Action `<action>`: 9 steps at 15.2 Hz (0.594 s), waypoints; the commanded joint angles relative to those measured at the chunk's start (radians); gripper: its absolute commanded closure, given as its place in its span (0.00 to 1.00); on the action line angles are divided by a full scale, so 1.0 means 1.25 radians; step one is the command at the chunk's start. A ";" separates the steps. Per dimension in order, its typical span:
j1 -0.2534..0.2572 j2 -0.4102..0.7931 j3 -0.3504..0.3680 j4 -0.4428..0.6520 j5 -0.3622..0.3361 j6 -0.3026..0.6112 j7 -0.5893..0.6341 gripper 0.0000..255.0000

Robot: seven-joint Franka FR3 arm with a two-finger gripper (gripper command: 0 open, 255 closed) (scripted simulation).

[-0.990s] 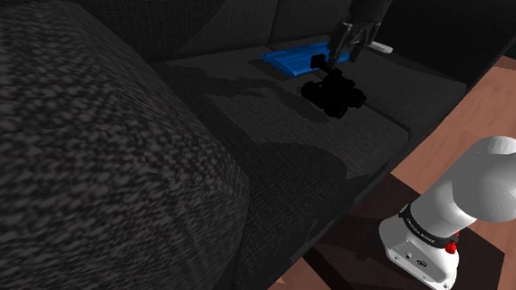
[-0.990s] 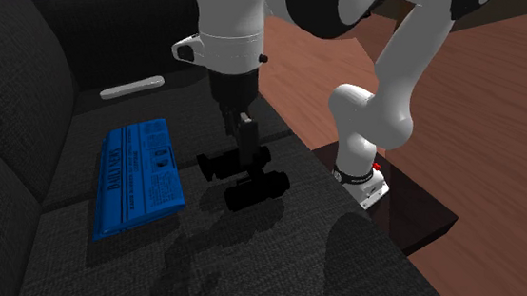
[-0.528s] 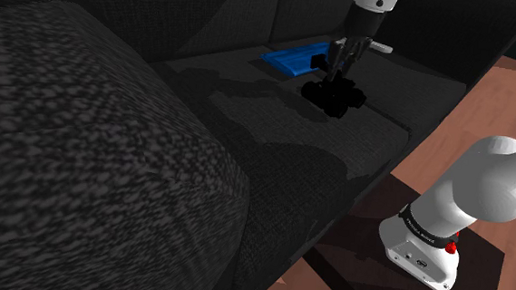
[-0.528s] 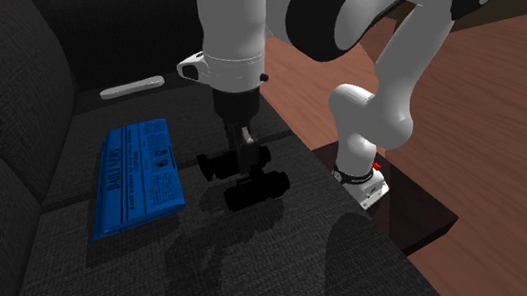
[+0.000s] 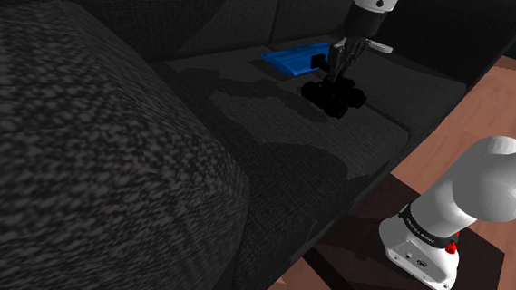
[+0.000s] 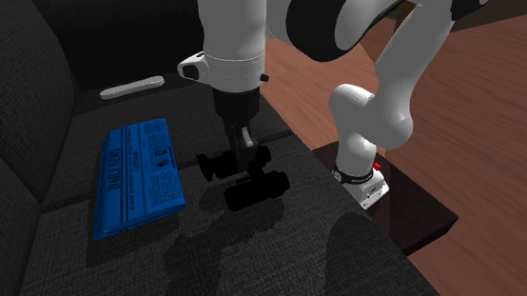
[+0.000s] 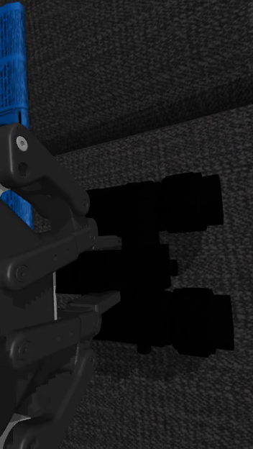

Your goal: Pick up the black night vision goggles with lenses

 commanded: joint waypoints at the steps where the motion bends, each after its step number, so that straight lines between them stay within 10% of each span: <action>1: 0.000 0.003 0.001 0.002 0.000 -0.001 0.000 1.00; 9: -0.002 0.011 -0.002 0.094 -0.003 -0.085 -0.001 1.00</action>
